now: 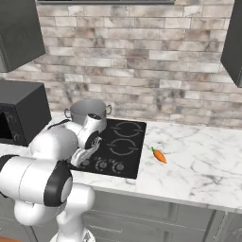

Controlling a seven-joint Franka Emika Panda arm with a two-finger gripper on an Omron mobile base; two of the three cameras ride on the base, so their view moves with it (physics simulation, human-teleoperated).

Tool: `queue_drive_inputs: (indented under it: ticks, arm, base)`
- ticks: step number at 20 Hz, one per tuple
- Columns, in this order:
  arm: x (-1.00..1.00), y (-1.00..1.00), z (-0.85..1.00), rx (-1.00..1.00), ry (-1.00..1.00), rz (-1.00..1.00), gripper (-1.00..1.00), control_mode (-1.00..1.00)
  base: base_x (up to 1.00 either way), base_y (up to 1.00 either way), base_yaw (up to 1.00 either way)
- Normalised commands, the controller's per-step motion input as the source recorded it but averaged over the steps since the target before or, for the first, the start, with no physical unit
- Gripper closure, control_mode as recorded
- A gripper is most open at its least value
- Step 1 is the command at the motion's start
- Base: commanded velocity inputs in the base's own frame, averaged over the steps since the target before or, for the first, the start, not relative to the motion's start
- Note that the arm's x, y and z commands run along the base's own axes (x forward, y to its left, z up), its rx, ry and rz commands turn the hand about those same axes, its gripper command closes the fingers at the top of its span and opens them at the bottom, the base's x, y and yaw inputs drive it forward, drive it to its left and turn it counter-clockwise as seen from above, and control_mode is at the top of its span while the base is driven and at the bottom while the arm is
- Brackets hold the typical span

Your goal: Turn on the burner for the pot on the stove. Wait thirty seconds for the pot to heat up. Then add the carrot to the pot.

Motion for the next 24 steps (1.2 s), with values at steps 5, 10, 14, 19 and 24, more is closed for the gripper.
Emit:
queue_drive_inputs:
  ticks: [5, 10, 14, 19, 24]
  arm:
    - [0.7, 0.02, 0.44, 0.01, 0.0, 0.52, -1.0, -1.0]
    - [0.38, 0.01, 0.26, 0.0, -0.01, 0.6, -1.0, -1.0]
    - [-0.01, 0.0, 0.71, 0.0, -0.14, 0.26, -1.0, -1.0]
    - [-0.18, -0.04, 0.78, 0.0, -0.15, 0.16, -1.0, -1.0]
    - [-0.36, -0.38, 0.24, 0.03, -0.04, 0.02, -1.0, -1.0]
  base:
    - [0.0, 0.0, 0.0]
    - [0.0, 0.0, 0.0]
    - [0.0, 0.0, 0.0]
    - [0.0, 0.0, 0.0]
    - [0.0, 0.0, 0.0]
